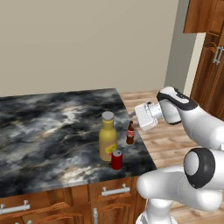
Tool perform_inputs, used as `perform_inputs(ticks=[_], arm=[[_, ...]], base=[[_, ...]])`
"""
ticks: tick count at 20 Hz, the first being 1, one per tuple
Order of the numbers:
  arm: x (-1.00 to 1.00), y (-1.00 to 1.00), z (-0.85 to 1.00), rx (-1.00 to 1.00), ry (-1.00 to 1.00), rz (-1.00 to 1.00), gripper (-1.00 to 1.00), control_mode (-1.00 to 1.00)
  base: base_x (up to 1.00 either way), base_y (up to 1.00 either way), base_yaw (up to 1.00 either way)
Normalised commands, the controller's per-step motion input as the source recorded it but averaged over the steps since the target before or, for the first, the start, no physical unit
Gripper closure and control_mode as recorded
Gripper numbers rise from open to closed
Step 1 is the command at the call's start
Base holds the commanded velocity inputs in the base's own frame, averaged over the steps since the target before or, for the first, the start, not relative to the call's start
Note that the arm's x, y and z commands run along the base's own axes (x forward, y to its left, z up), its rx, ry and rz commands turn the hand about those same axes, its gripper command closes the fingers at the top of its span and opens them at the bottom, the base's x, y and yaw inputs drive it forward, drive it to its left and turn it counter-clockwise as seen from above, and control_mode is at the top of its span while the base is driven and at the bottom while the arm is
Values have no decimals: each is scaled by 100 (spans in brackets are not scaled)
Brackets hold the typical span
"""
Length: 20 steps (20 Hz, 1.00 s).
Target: Pick the juice, can, bottled drink from the counter and place them in the open cabinet.
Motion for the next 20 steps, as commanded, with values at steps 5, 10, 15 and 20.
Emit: perform_inputs(ticks=[5, 10, 15, 20], arm=[[0, 29, 0, 0, -9, 0, -100, -100], [0, 30, 0, 0, -8, 0, -100, -100], [-1, 22, -4, 0, -2, 0, -100, -100], [-6, 16, -11, 0, 0, 0, -100, -100]], base=[[0, 0, 0], [0, 0, 0], [0, 0, 0], [0, 0, 0]])
